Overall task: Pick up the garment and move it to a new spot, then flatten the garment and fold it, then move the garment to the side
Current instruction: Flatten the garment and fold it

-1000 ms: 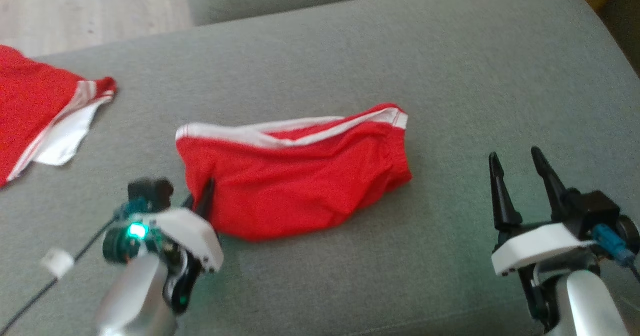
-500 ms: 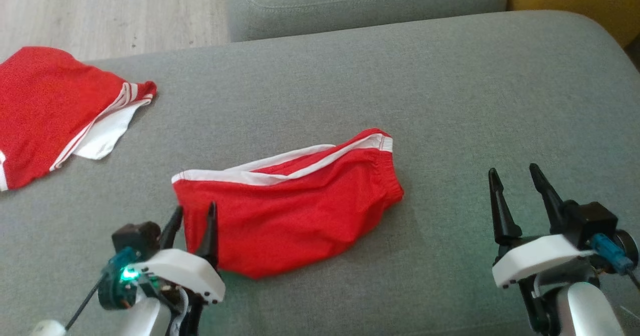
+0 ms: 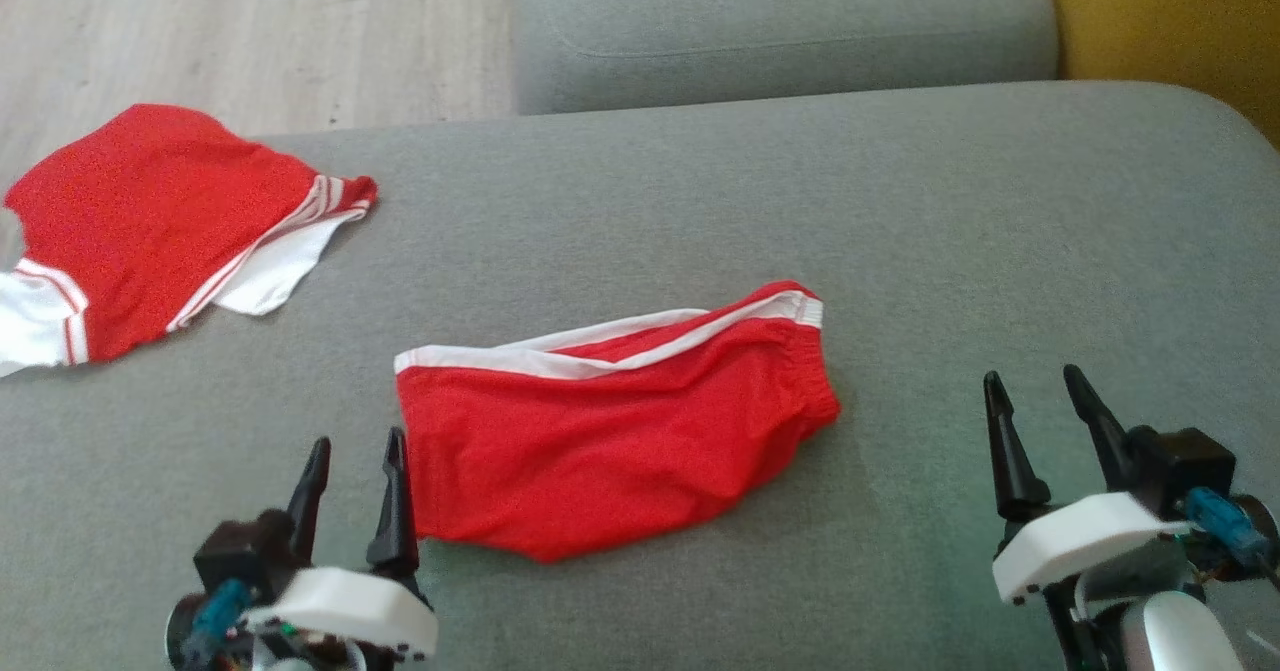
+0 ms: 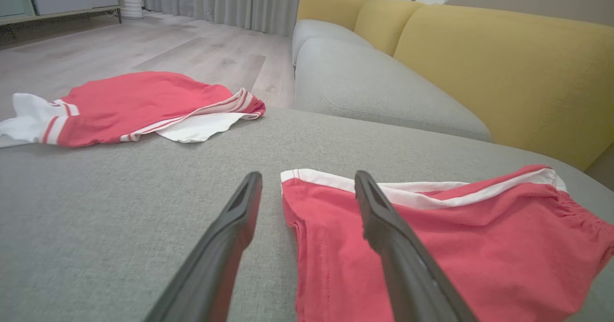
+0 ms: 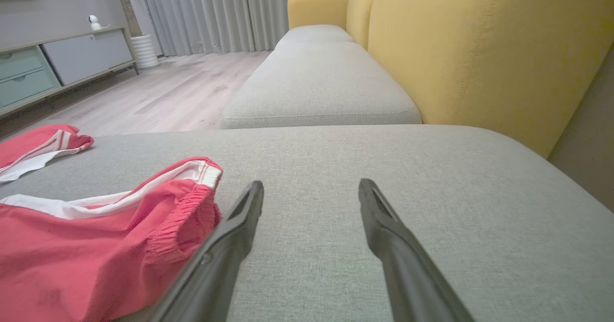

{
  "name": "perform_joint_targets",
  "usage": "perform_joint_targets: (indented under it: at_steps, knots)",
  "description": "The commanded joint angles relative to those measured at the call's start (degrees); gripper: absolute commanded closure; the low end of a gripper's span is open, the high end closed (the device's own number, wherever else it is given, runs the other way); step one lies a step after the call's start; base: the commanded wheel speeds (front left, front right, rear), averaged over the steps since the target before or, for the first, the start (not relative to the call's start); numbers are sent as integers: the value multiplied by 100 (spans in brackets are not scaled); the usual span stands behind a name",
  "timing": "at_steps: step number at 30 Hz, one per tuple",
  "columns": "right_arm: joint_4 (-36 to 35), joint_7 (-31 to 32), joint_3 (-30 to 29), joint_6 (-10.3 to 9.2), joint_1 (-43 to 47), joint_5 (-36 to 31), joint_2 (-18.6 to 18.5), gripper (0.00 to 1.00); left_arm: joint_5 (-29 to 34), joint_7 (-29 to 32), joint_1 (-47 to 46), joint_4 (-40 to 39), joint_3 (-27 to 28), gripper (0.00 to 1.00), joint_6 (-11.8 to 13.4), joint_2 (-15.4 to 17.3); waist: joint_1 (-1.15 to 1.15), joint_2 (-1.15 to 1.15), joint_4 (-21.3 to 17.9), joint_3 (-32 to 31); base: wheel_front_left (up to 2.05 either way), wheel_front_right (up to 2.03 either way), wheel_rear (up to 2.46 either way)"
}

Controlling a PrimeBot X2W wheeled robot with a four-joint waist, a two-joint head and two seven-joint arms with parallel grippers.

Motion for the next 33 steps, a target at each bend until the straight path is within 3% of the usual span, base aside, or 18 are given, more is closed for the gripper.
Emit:
perform_joint_targets:
  at_steps: [1,11,17,23,33]
  knots:
    - [-154,12,125,43,-131,56,-26,0,72,-78,-145,-249,172,0,51,141,1,0,108,-33,0,0,0]
    - [429,132,505,43,-661,334,-26,0,172,-53,118,-689,47,0,236,134,1,0,648,-3,0,0,0]
    - [1301,273,690,43,-1174,359,-26,0,178,-58,112,-779,-23,0,281,67,1,0,980,83,0,0,0]
    - [2309,366,505,43,-1530,58,-26,0,179,-73,106,-779,-64,0,303,47,1,0,1247,187,0,0,0]
    - [3480,401,397,43,-1920,270,-26,0,171,-136,89,-682,-104,0,326,21,1,0,1422,288,0,0,0]
